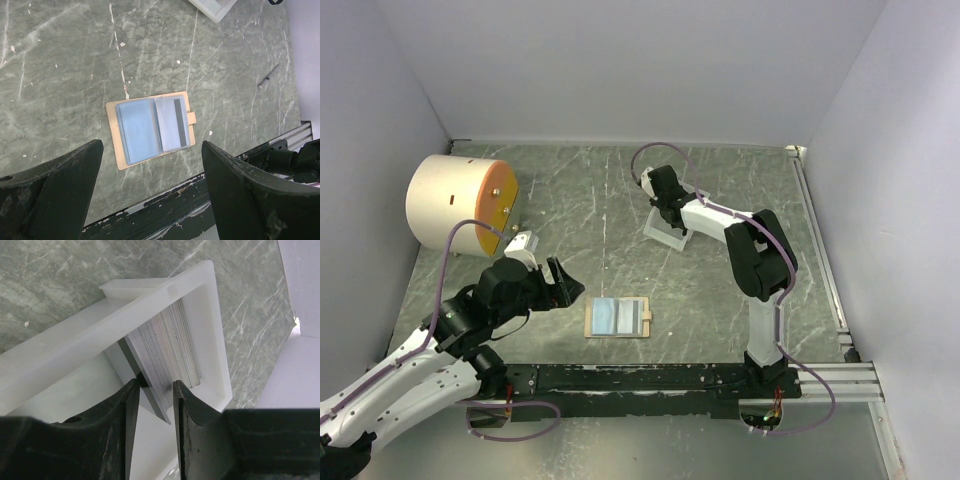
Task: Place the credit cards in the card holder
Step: Pick up the credit card from the storage box.
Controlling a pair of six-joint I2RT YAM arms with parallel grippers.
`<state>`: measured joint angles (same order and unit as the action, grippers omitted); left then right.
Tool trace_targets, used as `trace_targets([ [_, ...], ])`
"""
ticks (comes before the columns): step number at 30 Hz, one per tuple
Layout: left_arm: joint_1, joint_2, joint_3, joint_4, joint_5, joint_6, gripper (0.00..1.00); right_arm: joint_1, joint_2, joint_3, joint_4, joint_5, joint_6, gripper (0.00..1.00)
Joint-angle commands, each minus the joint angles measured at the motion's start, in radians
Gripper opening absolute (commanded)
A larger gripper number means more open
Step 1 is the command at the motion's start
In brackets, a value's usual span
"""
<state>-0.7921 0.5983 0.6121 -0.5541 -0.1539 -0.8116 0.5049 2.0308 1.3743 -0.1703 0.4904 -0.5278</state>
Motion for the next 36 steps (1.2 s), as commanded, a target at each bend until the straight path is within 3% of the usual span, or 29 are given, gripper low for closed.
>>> trace_targets([
  [1, -0.007, -0.007, -0.005, 0.013, -0.008, 0.002, 0.91, -0.006, -0.037, 0.031, 0.000, 0.008, 0.011, 0.32],
  [28, -0.007, -0.004, -0.011, 0.021, -0.001, -0.001, 0.91, -0.007, -0.062, 0.046, -0.026, 0.008, 0.031, 0.22],
  [36, -0.007, 0.013, -0.011, 0.036, 0.010, 0.002, 0.91, -0.006, -0.105, 0.038, -0.071, -0.021, 0.060, 0.01],
])
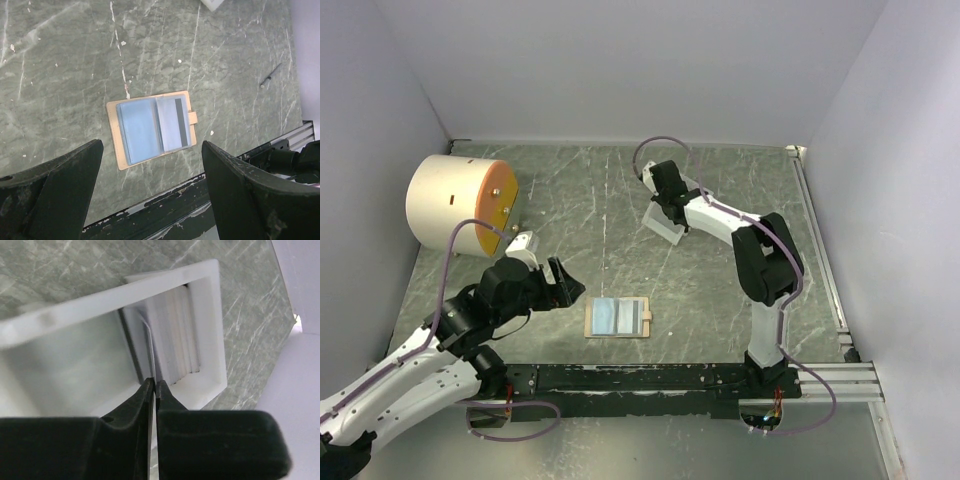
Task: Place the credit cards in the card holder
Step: Pick up the credit card from the storage box.
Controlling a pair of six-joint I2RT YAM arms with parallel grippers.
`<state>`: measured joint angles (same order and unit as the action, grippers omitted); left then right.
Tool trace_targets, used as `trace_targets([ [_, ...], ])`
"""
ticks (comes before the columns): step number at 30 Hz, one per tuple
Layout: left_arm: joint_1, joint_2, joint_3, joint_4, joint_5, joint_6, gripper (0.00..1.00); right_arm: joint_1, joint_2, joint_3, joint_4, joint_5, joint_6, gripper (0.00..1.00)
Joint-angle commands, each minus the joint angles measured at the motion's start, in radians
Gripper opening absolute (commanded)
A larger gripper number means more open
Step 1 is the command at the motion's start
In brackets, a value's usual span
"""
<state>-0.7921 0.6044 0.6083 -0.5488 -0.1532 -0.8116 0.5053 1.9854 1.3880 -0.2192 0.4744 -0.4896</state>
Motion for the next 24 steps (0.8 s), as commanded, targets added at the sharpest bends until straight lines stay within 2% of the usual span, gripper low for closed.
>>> trace_targets([
  [1, -0.007, 0.010, -0.007, 0.031, 0.011, 0.002, 0.91, -0.005, -0.066, 0.024, -0.031, -0.013, 0.025, 0.00],
  [10, -0.007, 0.016, -0.017, 0.038, 0.019, -0.018, 0.91, 0.046, -0.148, 0.015, -0.121, -0.079, 0.077, 0.00],
  [18, -0.007, 0.050, -0.041, 0.020, 0.003, -0.064, 0.83, 0.157, -0.204, 0.075, -0.233, -0.021, 0.244, 0.00],
  [21, -0.006, 0.068, -0.052, 0.017, -0.002, -0.070, 0.74, 0.207, -0.215, 0.099, -0.282, 0.090, 0.318, 0.00],
  [23, -0.006, 0.085, -0.057, 0.007, -0.003, -0.077, 0.50, 0.229, -0.225, 0.119, -0.331, 0.143, 0.393, 0.00],
  [24, -0.006, 0.099, -0.061, 0.005, 0.000, -0.080, 0.42, 0.236, -0.236, 0.130, -0.374, 0.147, 0.438, 0.00],
])
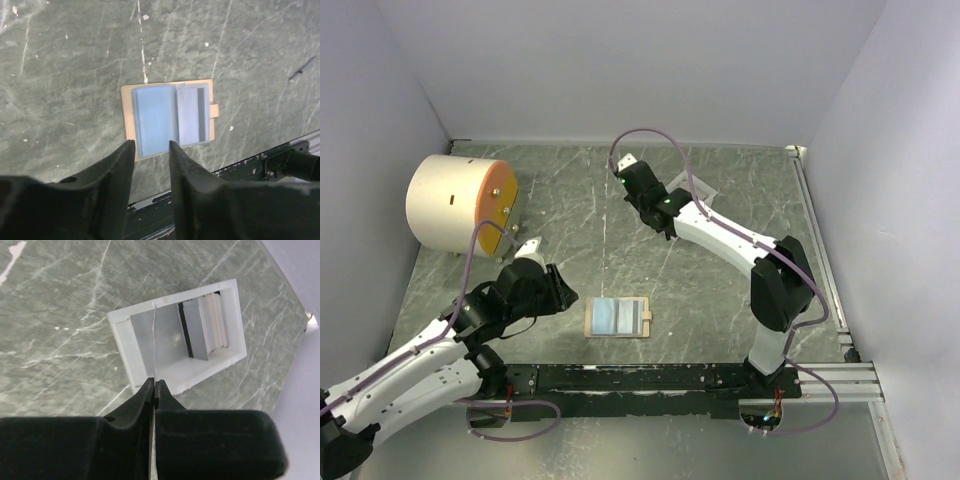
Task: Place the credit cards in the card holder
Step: Pick up the credit card from the storage box, then insert the credit card into the card holder.
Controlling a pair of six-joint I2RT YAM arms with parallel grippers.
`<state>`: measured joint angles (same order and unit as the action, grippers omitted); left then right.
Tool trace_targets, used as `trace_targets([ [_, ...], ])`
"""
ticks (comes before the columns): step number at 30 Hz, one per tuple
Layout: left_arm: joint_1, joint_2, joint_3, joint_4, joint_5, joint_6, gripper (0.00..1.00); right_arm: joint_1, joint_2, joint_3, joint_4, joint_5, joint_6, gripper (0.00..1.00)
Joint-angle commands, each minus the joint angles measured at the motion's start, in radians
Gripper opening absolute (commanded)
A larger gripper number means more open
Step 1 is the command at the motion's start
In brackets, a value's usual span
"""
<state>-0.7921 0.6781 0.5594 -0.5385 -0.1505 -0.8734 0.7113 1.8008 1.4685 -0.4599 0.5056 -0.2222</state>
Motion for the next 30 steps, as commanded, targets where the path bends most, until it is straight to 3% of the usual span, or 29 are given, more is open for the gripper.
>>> trace_targets([
  [1, -0.007, 0.033, -0.018, -0.001, 0.005, -0.018, 0.38, 0.036, -0.066, 0.052, -0.150, 0.104, 0.210, 0.00],
  [7, -0.007, 0.080, -0.070, 0.089, 0.087, -0.016, 0.07, 0.053, -0.254, -0.076, -0.097, -0.133, 0.392, 0.00],
  [19, -0.007, 0.189, -0.136, 0.211, 0.135, -0.020, 0.07, 0.055, -0.550, -0.454, 0.167, -0.604, 0.825, 0.00],
  [30, -0.007, 0.264, -0.193, 0.324, 0.182, -0.033, 0.07, 0.075, -0.669, -0.749, 0.333, -0.651, 1.233, 0.00],
])
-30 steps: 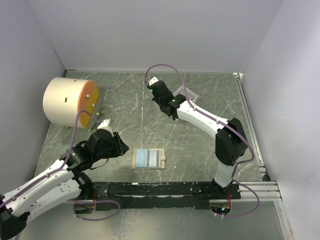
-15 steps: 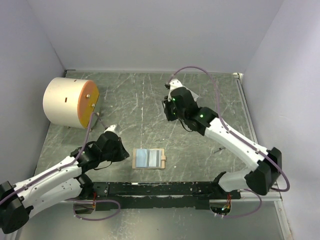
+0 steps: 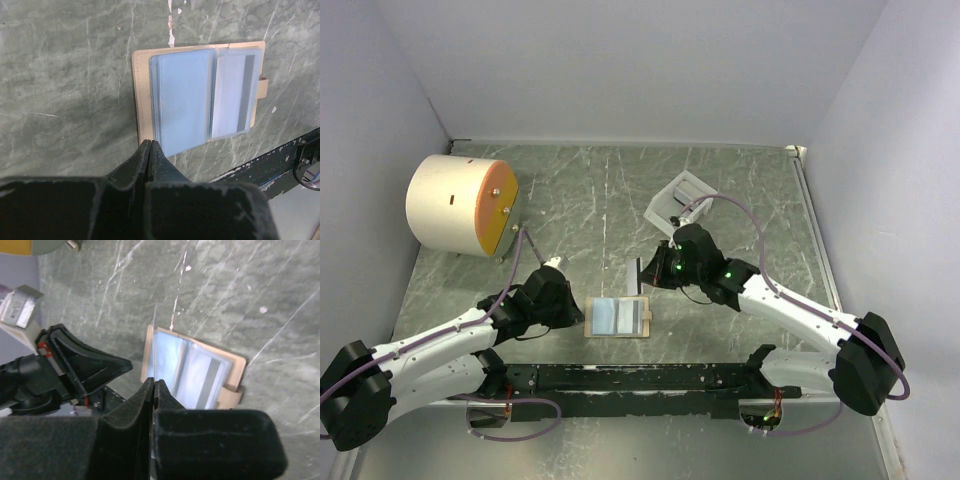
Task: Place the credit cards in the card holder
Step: Insert the credit card into the card holder.
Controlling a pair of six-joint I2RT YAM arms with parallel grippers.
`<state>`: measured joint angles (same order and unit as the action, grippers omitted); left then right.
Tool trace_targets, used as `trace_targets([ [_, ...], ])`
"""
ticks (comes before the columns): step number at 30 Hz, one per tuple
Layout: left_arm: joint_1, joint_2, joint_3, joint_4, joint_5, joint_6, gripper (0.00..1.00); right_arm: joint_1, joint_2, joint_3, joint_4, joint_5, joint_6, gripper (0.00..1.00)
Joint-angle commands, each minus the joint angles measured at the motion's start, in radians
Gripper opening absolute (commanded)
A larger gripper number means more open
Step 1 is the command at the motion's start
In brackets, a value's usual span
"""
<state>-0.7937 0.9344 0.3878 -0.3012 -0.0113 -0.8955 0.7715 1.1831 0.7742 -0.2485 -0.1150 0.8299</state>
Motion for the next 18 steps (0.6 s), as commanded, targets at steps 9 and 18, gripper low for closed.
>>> trace_targets([
  [9, -0.005, 0.016, -0.057, 0.154, 0.076, -0.022, 0.07, 0.042, 0.015, -0.189, 0.293, -0.153, 0.301, 0.00],
  [18, -0.006, 0.042, -0.084, 0.181, 0.086, -0.034, 0.07, 0.094, 0.116, -0.199, 0.333, -0.149, 0.296, 0.00],
])
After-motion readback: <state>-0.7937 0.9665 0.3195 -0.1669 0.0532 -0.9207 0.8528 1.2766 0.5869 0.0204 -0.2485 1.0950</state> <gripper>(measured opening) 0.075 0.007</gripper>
